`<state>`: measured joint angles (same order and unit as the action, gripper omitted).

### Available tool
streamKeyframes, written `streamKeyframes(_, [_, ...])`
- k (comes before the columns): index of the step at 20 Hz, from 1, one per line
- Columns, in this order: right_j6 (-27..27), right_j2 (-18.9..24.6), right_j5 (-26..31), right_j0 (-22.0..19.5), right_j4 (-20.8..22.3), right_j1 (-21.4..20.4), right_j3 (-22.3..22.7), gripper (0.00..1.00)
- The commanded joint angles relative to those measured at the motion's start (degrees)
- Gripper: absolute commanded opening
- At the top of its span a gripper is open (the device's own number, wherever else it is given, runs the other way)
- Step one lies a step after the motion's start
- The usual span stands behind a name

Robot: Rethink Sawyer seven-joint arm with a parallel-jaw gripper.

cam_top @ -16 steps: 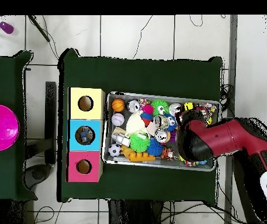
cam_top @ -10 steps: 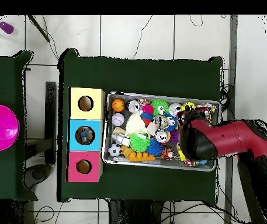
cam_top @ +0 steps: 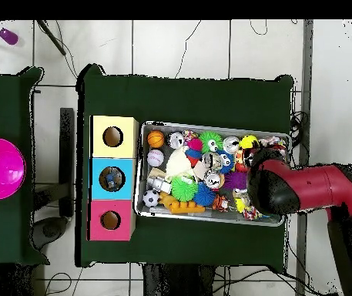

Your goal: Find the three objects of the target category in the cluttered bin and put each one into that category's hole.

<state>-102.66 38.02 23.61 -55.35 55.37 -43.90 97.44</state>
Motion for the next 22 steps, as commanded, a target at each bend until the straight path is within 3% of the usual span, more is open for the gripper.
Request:
streamKeyframes(1, [20.02, 4.80, 5.24, -4.81, -0.22, 5.07, 1.56, 0.00])
streamKeyframes(11, [17.73, 5.36, 3.89, -7.24, 1.31, 7.36, 2.49, 0.00])
streamKeyframes(22, [13.98, 4.25, 3.53, -6.06, 1.66, 6.92, 3.18, 0.00])
